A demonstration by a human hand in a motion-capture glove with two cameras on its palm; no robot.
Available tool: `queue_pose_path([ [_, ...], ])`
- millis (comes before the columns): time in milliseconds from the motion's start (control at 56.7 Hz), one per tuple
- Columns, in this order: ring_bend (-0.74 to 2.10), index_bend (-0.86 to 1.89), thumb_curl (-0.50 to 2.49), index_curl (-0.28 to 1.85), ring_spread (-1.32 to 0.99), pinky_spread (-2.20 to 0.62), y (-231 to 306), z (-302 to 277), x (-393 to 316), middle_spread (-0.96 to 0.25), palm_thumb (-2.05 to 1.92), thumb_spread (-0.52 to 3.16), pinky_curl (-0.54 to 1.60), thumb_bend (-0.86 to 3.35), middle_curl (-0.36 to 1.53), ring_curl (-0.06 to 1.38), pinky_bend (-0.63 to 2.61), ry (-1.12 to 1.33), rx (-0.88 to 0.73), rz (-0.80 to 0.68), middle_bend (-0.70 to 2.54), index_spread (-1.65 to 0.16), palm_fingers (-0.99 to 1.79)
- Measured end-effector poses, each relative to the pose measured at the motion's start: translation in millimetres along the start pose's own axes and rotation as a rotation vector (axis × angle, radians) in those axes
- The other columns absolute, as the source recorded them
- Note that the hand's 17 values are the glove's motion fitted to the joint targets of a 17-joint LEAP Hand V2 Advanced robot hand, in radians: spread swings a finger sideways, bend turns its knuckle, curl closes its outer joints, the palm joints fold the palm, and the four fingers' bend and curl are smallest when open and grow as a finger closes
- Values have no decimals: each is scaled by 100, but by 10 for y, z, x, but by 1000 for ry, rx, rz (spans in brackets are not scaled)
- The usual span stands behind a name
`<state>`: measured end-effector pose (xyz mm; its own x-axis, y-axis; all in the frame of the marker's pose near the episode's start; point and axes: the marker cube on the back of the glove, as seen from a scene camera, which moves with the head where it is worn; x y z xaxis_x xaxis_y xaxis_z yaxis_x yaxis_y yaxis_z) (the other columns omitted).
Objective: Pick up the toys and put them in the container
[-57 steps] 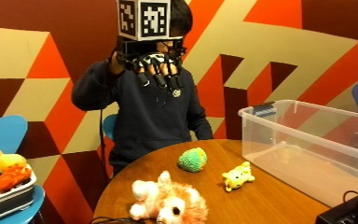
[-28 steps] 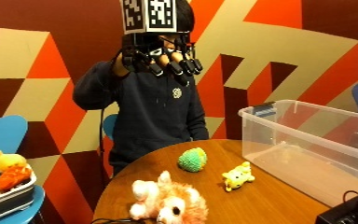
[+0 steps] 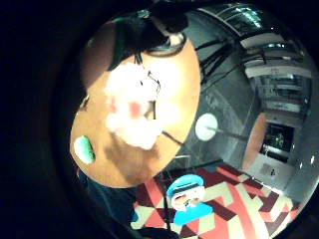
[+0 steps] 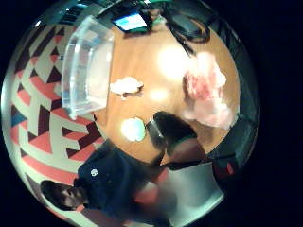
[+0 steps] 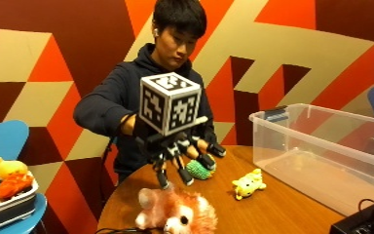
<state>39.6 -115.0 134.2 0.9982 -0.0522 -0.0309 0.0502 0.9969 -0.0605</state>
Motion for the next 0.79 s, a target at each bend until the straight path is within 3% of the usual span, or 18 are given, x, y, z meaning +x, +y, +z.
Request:
queue_pose_path([
  [300,37,5,30,10,3,5,-237,764,109,0,21,128,44,11,17,25,117,5,-140,53,12,-28,-17],
  [529,78,14,35,12,-4,-9,-338,873,164,-1,42,131,43,17,18,35,126,75,-41,51,15,-30,9],
  [653,100,13,40,14,-16,-25,-373,942,142,-4,57,133,42,24,18,41,134,45,28,28,17,-29,42],
  [688,103,11,43,13,-20,-30,-365,949,130,-7,64,129,39,26,22,41,129,49,54,23,27,-29,56],
  [794,102,15,52,15,-28,-36,-211,914,49,-14,74,109,40,26,28,44,124,37,101,0,38,-29,62],
])
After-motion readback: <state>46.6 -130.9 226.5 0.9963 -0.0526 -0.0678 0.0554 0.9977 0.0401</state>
